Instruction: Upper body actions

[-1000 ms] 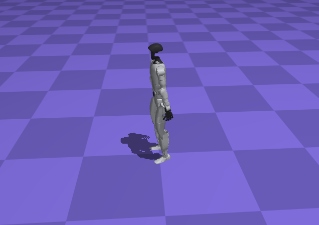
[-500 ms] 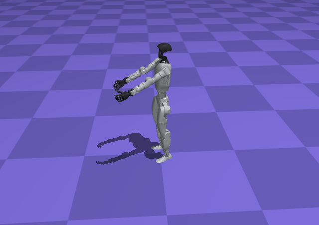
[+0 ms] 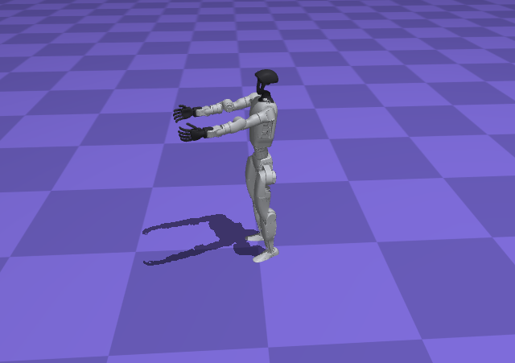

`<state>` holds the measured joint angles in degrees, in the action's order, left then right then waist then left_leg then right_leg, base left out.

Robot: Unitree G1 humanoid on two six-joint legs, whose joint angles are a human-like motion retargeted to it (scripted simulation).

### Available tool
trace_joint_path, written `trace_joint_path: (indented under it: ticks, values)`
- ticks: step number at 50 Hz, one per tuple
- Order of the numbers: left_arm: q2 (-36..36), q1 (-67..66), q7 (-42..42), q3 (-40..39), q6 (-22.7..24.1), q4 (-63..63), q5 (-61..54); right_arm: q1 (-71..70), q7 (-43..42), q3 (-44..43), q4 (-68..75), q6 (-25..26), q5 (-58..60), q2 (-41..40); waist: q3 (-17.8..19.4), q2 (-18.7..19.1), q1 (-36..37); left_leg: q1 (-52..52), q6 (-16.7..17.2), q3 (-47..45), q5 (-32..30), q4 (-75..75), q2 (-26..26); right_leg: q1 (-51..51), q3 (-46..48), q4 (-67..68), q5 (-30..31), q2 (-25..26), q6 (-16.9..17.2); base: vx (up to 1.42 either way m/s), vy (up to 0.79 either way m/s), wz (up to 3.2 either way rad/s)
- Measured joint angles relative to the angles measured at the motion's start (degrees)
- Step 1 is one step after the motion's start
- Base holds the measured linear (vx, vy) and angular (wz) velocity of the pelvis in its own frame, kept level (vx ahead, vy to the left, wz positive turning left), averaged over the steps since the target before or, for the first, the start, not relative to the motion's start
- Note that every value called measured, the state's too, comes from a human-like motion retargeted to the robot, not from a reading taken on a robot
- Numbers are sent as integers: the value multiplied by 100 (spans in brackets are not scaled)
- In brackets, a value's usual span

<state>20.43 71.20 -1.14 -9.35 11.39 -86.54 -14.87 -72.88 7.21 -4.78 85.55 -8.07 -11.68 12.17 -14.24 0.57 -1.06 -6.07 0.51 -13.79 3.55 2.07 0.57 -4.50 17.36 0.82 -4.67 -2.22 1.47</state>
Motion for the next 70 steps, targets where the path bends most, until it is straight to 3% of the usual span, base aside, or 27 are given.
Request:
trace_joint_path:
  ticks: [15,27,35,42,48,54,58,60,63,70]
  values:
    - [130,-1393,107,-111,-107,-373,650,1358,241,-337,-168,-124,1307,-425,160,119,-127,102,-9,-18,-10,-9,-15,76,-14,6,24,1,-18,0,0,0]
    - [-195,-4029,1135,-607,-527,-676,1470,3823,401,-407,367,1,2681,-584,542,127,-298,286,-12,-17,-16,-25,-59,238,-15,5,40,-37,-24,0,0,0]
    - [-643,-6184,1334,-388,-750,-579,2430,5885,167,-206,708,107,4031,-374,696,113,-411,232,-3,58,-5,-26,-90,215,31,-5,14,-74,-5,5,-2,4]
    - [-1514,-7578,329,-1625,-631,-944,2431,7443,-311,-136,951,368,3857,-432,1069,78,-397,340,0,9,19,-46,-80,261,-50,6,18,-62,-2,0,0,0]
    - [-1940,-8495,805,-2255,-769,-1073,1793,8111,-29,-153,1048,300,3121,-432,1194,62,-107,388,40,-360,64,-63,18,65,-427,166,29,-74,43,1,-1,-47]
    - [-1967,-8794,1168,-2247,-874,-870,2079,8103,172,-375,908,309,2609,-490,1374,42,-446,341,20,-25,1,-27,-50,179,-100,53,87,-93,-9,-4,0,40]
    - [-1947,-8623,1022,-2298,-800,-744,1862,7852,-95,-248,869,532,2979,-480,1327,32,-504,241,28,71,-25,-10,-61,111,-8,40,108,-106,-28,-4,1,37]
    - [-1896,-8494,942,-2218,-787,-700,1854,7729,-235,-154,853,635,3278,-462,1275,72,-906,115,10,497,-89,13,-141,43,417,18,167,-142,-83,1,0,117]
    - [-1830,-8377,936,-2092,-769,-608,1999,7622,-440,32,820,684,3641,-437,1147,57,-469,89,43,84,-42,-3,-36,17,-9,28,94,-137,21,1,0,-74]
    - [-1779,-8176,1148,-1701,-661,-636,2249,7556,-354,54,858,631,3671,-524,1114,-1,-354,138,63,15,-13,-5,-45,126,-60,-18,32,-103,-3,2,-1,-8]
